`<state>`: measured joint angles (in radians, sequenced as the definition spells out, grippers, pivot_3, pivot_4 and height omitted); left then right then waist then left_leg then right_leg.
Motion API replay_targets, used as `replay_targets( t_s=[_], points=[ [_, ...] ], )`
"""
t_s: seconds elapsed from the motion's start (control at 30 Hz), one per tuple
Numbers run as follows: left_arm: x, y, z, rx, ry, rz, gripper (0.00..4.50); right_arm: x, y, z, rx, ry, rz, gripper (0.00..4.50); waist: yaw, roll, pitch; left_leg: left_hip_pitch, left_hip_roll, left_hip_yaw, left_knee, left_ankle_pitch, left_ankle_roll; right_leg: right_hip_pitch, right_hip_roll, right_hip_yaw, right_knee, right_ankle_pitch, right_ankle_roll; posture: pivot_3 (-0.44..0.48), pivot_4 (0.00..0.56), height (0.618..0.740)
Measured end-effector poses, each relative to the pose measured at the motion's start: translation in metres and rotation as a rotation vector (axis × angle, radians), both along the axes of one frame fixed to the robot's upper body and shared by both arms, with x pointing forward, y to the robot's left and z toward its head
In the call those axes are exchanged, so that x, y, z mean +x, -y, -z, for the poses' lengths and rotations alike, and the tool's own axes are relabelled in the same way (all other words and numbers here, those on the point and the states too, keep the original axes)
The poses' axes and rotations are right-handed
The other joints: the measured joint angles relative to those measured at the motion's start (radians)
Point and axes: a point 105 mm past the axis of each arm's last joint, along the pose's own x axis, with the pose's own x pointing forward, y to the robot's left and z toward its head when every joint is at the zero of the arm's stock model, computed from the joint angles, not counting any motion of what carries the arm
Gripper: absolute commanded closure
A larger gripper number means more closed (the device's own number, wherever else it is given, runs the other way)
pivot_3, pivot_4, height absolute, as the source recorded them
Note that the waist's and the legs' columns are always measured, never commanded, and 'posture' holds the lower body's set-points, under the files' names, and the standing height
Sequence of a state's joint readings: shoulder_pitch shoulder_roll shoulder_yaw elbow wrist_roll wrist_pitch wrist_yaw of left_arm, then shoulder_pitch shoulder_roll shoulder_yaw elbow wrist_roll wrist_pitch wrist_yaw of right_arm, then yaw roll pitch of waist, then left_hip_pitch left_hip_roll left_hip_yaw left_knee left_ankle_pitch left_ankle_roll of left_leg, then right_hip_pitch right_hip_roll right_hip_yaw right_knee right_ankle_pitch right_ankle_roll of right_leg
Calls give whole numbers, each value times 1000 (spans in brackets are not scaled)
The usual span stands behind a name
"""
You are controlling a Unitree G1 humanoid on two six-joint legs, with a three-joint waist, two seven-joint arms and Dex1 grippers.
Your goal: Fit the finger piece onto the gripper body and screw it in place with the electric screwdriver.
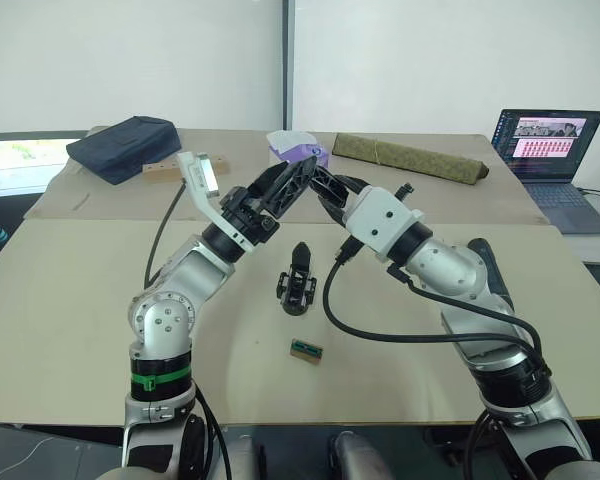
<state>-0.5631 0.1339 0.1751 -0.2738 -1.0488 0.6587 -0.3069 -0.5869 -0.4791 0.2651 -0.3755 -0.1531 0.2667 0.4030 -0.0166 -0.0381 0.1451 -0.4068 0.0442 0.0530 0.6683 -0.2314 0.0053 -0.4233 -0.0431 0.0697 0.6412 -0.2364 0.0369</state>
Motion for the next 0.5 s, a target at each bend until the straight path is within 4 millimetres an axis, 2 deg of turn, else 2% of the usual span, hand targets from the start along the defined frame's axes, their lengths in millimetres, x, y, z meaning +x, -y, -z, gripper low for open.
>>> replay_targets(
  t_s=[0.1,0.3,0.33,0.5],
  points=[
    [-1,4,0,-11,-5,11,1232,-1,-3,0,-5,10,-5,3390,1,0,0,0,0,0,0,0,0,0,0,0,0,0,0,0,150,740],
    [3,7,4,-19,-32,-2,4318,-2,-5,-1,-8,25,-10,3390,1,0,0,0,0,0,0,0,0,0,0,0,0,0,0,0,150,740],
    [4,7,5,-21,-38,-7,4500,-2,-4,-1,-16,34,-2,3390,1,0,0,0,0,0,0,0,0,0,0,0,0,0,0,0,150,740],
    [6,7,5,-39,-40,-17,4500,-1,-3,-1,-27,38,5,3390,2,0,0,0,0,0,0,0,0,0,0,0,0,0,0,0,150,740]
  ],
)
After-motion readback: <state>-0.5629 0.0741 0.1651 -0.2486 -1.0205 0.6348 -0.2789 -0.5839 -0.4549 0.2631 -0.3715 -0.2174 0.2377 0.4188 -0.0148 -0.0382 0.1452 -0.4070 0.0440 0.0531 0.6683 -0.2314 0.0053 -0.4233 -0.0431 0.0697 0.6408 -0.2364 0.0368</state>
